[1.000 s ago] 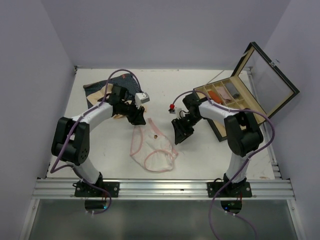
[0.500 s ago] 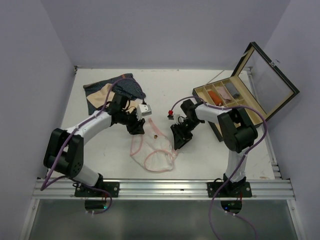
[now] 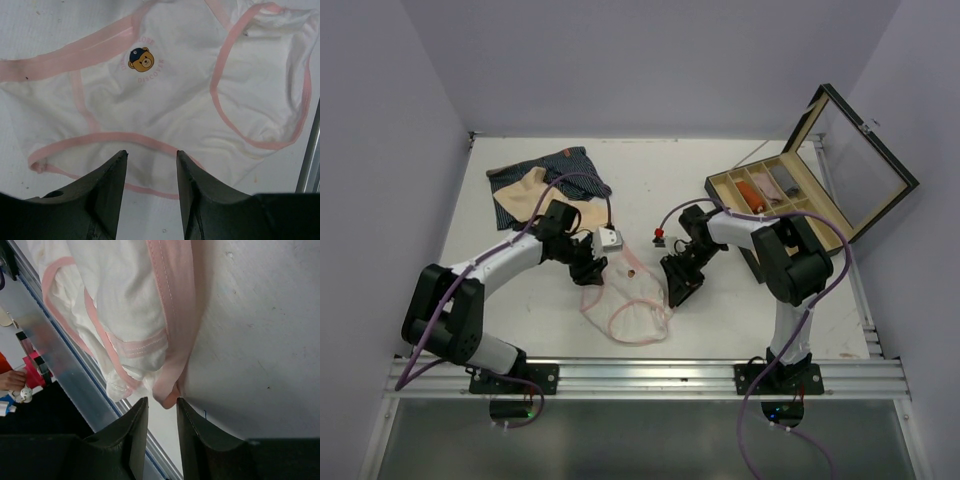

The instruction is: Roll the underwear

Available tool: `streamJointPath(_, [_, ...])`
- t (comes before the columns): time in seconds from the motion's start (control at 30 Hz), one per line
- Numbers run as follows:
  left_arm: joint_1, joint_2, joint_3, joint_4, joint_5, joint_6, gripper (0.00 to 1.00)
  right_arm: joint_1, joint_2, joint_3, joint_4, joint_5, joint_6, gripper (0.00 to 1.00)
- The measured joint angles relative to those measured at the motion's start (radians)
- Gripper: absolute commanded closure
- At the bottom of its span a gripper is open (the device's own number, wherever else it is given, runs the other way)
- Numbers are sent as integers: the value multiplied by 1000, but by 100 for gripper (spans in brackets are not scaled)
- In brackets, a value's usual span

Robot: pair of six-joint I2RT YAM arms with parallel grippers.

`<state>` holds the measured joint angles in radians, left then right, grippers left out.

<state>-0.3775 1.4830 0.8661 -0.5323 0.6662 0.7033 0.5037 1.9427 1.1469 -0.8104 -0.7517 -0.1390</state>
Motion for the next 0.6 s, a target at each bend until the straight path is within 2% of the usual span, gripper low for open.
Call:
streamJointPath(0.33, [-25, -29, -75, -58, -7, 49, 51, 0, 1, -5, -3, 0, -11, 100])
streamJointPath(0.6, [-25, -27, -116, -125, -16, 79, 51, 0, 1, -5, -5, 0, -19, 100])
